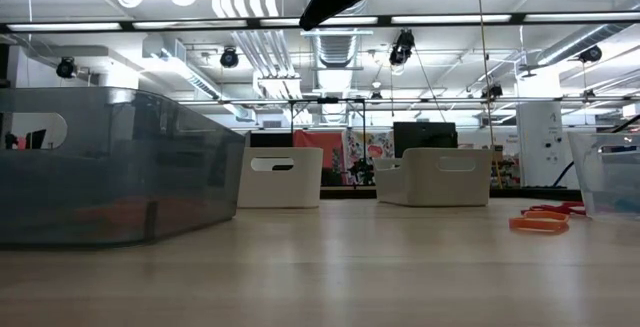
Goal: Sort rubber bands into baskets
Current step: Put the red rubber band into the white bin
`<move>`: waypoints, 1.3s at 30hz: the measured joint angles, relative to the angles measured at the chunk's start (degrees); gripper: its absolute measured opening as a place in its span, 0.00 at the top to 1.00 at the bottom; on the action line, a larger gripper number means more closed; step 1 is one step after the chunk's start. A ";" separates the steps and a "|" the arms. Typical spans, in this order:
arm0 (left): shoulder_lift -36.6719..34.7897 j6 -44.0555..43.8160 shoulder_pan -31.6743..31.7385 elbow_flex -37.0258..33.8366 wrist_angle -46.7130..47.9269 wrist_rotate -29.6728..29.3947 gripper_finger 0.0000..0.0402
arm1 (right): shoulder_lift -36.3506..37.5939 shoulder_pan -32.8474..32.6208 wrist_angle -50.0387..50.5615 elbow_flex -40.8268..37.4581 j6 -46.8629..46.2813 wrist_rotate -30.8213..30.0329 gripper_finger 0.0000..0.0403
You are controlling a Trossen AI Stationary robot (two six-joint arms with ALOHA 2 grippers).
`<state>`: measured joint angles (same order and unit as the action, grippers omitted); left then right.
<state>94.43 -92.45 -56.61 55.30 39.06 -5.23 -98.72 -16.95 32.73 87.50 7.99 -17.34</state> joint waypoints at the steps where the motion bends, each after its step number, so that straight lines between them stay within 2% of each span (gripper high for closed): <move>1: -0.39 0.47 -0.18 0.89 0.70 -0.39 1.00 | 0.00 0.00 -0.02 0.00 0.00 0.00 0.58; 6: -1.45 0.82 -0.76 5.58 10.78 -1.64 1.00 | 0.00 0.00 -0.62 0.00 0.11 0.00 0.58; 16: -2.67 0.47 -1.34 14.92 27.85 -8.51 1.00 | -0.02 0.09 -1.80 -0.40 0.45 1.49 0.58; 20: -2.66 2.30 -1.45 16.56 28.76 -9.80 1.00 | -0.04 0.09 -1.95 -0.87 0.44 1.49 0.58; 24: -1.61 4.45 -1.54 15.15 26.11 -9.70 0.98 | -0.04 0.09 -2.15 -1.70 0.07 1.51 0.58; 30: -0.76 8.42 -1.63 10.37 21.26 -8.78 0.82 | -0.04 0.11 -4.15 -3.37 0.11 2.79 0.58; 35: -0.72 17.83 -2.38 6.22 15.45 -9.80 0.62 | -0.04 0.11 -4.39 -3.45 0.11 4.47 0.58; 39: -0.72 22.25 -3.33 1.96 11.15 -9.79 0.54 | -0.04 0.11 -4.35 -3.45 0.47 4.50 0.58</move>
<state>93.71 -70.20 -59.94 57.27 50.21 -15.02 -98.76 -16.84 28.38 84.05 8.46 -12.84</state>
